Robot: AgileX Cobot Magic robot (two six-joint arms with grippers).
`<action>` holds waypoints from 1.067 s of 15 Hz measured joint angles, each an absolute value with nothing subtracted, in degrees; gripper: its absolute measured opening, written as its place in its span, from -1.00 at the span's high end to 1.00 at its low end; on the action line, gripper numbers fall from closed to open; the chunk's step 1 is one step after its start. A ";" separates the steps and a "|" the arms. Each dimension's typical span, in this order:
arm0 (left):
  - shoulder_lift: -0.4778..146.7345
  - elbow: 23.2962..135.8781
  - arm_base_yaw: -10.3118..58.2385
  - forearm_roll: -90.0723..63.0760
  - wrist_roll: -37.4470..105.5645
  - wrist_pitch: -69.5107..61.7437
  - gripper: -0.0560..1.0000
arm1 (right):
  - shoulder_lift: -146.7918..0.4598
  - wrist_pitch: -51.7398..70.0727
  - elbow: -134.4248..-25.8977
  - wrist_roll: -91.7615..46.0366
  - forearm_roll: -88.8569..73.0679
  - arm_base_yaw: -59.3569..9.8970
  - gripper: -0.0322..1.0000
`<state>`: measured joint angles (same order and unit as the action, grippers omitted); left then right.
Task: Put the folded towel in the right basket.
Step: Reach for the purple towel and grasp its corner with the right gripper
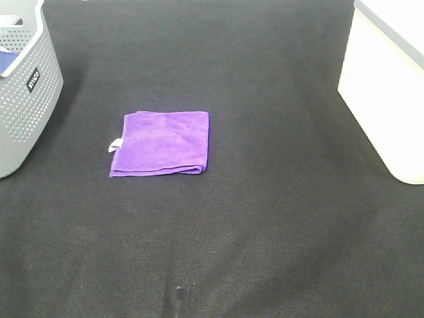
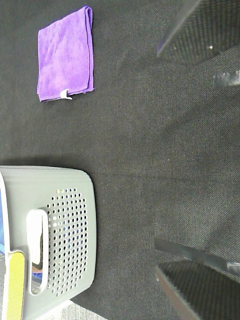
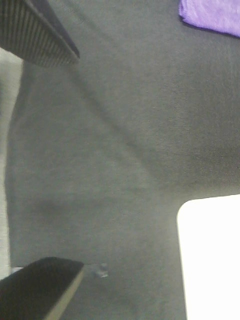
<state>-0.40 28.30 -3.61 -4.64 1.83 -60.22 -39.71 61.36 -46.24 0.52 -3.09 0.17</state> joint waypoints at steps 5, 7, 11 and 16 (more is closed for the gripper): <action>-0.40 28.30 -3.61 -4.64 1.83 -60.22 -0.98 | -64.11 59.93 -63.20 -3.27 -17.88 0.17 -0.96; -0.40 28.30 -3.61 -4.64 1.83 -60.22 -0.98 | -74.20 58.27 -69.84 -8.25 -28.71 -0.63 -0.94; -0.40 28.30 -3.61 -4.64 1.83 -60.22 -0.98 | -88.01 54.49 -76.78 -10.54 -33.00 -10.08 -0.92; -0.40 28.30 -3.61 -4.64 1.83 -60.22 -0.98 | -112.19 50.94 -88.75 -12.09 -41.71 -17.25 -0.92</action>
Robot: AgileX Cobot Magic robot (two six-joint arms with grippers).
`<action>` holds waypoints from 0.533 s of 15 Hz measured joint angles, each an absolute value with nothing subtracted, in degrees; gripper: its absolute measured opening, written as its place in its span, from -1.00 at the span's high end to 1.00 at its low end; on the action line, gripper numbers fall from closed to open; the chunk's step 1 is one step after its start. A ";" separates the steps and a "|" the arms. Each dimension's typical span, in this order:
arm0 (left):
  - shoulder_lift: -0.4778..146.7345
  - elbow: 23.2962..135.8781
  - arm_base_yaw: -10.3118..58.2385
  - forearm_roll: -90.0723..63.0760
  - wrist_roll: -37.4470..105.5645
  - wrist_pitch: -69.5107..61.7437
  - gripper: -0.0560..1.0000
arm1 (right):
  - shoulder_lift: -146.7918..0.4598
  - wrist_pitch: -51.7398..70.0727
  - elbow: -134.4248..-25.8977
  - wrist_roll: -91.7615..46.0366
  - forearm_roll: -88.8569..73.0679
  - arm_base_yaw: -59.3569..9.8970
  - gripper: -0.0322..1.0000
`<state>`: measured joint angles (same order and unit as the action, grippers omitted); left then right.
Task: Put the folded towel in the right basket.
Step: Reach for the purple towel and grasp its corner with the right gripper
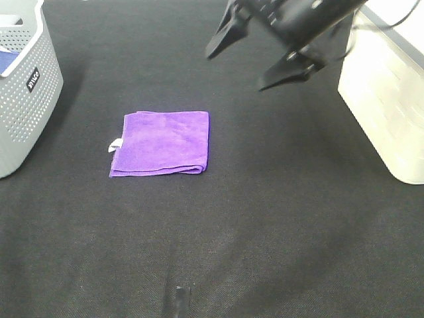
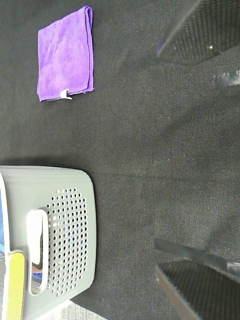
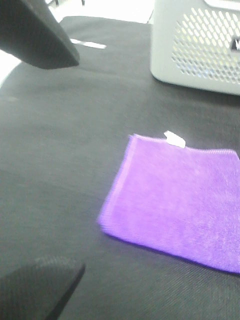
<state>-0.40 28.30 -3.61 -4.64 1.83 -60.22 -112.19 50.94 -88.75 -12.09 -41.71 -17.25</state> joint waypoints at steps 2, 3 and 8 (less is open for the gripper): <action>-0.40 28.30 -3.61 -4.64 1.83 -60.22 -0.98 | -118.89 50.48 -92.76 -13.01 -42.69 -17.25 -0.92; -0.40 28.30 -3.61 -4.64 1.83 -60.22 -0.98 | -122.38 50.48 -94.71 -13.64 -42.74 -17.25 -0.92; -0.40 28.30 -3.61 -4.64 1.83 -60.22 -0.98 | -137.45 50.48 -105.71 -14.21 -42.74 -17.25 -0.92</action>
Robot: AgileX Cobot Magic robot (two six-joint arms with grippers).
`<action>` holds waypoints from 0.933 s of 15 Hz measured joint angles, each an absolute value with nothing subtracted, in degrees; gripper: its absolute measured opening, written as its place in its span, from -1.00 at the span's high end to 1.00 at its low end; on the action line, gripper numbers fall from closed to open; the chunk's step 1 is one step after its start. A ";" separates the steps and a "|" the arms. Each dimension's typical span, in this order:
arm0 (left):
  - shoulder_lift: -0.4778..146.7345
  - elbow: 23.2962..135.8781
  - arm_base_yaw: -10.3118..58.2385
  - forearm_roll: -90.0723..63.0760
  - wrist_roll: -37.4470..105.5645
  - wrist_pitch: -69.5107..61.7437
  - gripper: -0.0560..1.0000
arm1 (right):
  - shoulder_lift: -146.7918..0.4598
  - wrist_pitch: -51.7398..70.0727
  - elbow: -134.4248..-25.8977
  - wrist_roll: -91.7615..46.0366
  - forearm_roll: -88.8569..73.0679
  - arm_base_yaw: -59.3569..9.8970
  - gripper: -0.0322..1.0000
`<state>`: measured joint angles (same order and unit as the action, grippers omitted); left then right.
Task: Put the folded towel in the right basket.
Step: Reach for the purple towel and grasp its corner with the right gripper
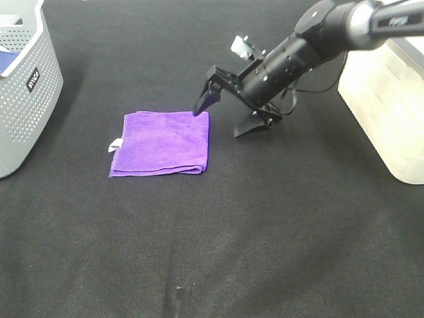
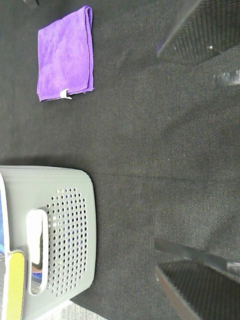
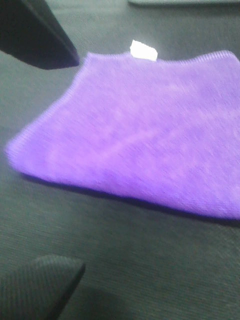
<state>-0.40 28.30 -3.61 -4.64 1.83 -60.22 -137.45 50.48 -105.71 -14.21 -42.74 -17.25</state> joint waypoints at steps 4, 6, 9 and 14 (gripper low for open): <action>-0.40 28.30 -3.61 -4.64 1.83 -60.22 -0.98 | -141.18 50.48 -108.17 -14.27 -43.03 -17.25 -0.91; -0.40 28.30 -3.61 -4.64 1.83 -60.22 -0.98 | -142.04 50.48 -108.75 -14.27 -44.35 -17.25 -0.91; -0.40 28.30 -3.61 -4.64 1.83 -60.22 -0.98 | -143.18 50.48 -109.15 -14.27 -47.15 -17.36 -0.87; -0.40 28.30 -3.61 -4.64 1.83 -60.22 -0.98 | -143.81 44.40 -109.32 -14.67 -47.61 -24.06 -0.68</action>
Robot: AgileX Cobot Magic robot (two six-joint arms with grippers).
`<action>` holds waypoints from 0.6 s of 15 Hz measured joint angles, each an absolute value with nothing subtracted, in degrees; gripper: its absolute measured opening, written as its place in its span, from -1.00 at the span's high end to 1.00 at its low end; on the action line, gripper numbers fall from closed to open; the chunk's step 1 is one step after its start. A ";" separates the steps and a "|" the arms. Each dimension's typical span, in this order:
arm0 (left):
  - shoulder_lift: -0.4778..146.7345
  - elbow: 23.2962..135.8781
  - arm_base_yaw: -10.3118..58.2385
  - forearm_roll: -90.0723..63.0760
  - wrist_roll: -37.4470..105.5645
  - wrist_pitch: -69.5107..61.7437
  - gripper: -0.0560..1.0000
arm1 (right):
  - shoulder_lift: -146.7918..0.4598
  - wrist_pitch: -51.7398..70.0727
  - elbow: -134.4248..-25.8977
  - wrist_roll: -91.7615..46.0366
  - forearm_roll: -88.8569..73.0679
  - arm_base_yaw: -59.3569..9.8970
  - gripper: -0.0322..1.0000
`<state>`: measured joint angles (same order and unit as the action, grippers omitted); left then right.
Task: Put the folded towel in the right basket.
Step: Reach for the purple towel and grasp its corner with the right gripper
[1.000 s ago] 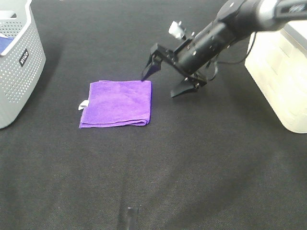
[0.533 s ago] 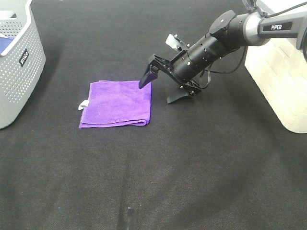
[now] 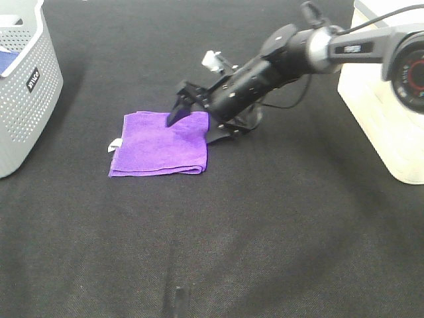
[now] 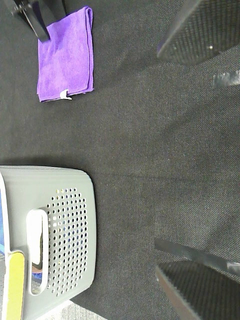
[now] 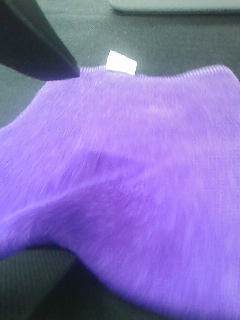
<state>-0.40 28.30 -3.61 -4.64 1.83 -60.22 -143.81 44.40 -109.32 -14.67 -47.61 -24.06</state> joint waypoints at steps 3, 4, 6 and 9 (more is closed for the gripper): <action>-0.40 28.30 -3.61 -4.64 1.83 -60.22 -0.98 | -143.98 41.94 -109.32 -14.67 -47.10 -25.78 -0.52; -0.40 28.30 -3.61 -4.64 1.83 -60.22 -0.98 | -144.04 41.25 -109.32 -14.67 -45.78 -25.84 -0.41; -0.40 28.30 -3.61 -4.64 1.83 -60.22 -0.98 | -144.50 40.05 -109.32 -14.67 -43.60 -25.84 0.14; -0.40 28.30 -3.61 -4.64 1.83 -60.22 -0.98 | -144.73 39.42 -109.26 -14.67 -42.34 -25.84 0.65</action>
